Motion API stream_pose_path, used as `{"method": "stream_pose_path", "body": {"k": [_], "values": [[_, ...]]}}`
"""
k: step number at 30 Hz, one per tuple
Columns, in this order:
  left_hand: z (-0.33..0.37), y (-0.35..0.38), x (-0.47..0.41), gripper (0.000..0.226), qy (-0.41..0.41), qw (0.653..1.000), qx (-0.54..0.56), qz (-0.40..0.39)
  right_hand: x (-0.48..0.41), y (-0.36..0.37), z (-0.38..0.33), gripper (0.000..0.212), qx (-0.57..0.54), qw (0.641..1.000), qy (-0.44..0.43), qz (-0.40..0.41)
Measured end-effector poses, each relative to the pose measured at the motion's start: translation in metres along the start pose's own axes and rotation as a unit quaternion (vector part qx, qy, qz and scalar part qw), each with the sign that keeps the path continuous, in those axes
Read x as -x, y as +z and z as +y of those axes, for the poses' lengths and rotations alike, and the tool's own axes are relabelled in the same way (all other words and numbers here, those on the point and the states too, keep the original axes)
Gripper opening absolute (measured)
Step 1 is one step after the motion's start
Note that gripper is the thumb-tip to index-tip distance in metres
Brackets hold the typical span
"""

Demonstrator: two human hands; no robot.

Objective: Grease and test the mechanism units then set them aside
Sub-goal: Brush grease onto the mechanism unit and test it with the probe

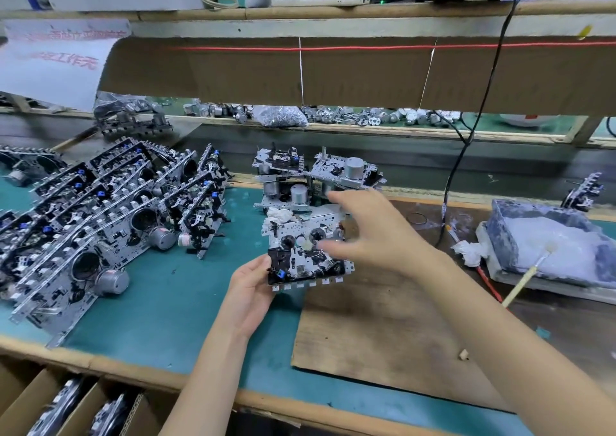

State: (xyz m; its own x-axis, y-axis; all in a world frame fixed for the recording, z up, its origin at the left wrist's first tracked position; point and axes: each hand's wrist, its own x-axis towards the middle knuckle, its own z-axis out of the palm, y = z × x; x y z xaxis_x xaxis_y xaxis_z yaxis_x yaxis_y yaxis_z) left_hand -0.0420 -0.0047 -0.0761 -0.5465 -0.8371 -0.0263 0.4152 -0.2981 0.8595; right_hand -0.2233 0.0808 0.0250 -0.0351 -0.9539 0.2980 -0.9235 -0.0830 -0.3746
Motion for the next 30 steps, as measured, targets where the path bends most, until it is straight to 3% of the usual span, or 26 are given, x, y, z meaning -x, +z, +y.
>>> {"method": "stream_pose_path", "body": {"k": [2, 5, 12, 15, 17, 20, 22, 25, 30], "values": [[0.000, 0.001, 0.000, 0.030, 0.001, 1.000, -0.002, -0.004, -0.005, 0.009, -0.013, 0.106, 0.174, 0.981, -0.046, -0.075], [0.000, 0.002, 0.000, 0.029, -0.003, 1.000, 0.008, 0.003, -0.011, 0.025, -0.024, 0.120, 0.270, 0.952, -0.063, -0.126], [-0.002, 0.003, -0.002, 0.027, -0.007, 1.000, 0.001, 0.006, -0.015, 0.034, -0.027, 0.108, 0.288, 0.949, -0.049, -0.123], [-0.002, 0.003, -0.002, 0.027, 0.000, 1.000, 0.004, -0.002, -0.010, 0.029, -0.022, 0.107, 0.243, 0.960, -0.046, -0.128], [-0.002, 0.002, -0.002, 0.030, 0.007, 1.000, 0.011, -0.009, -0.004, 0.020, -0.018, 0.094, 0.183, 0.979, -0.030, -0.090], [-0.004, -0.001, -0.004, 0.035, 0.010, 1.000, 0.016, -0.008, 0.007, -0.001, -0.007, 0.052, 0.083, 0.995, 0.046, 0.044], [-0.005, -0.002, -0.005, 0.041, 0.006, 1.000, 0.010, -0.009, 0.018, -0.018, 0.004, 0.032, 0.088, 0.986, 0.129, 0.061], [-0.007, -0.003, -0.007, 0.044, -0.004, 1.000, 0.008, -0.004, 0.042, -0.038, 0.022, 0.034, 0.179, 0.950, 0.251, -0.042], [-0.009, -0.002, -0.010, 0.031, -0.004, 1.000, -0.006, -0.010, 0.092, -0.054, 0.047, 0.040, 0.246, 0.869, 0.375, -0.209]]}}
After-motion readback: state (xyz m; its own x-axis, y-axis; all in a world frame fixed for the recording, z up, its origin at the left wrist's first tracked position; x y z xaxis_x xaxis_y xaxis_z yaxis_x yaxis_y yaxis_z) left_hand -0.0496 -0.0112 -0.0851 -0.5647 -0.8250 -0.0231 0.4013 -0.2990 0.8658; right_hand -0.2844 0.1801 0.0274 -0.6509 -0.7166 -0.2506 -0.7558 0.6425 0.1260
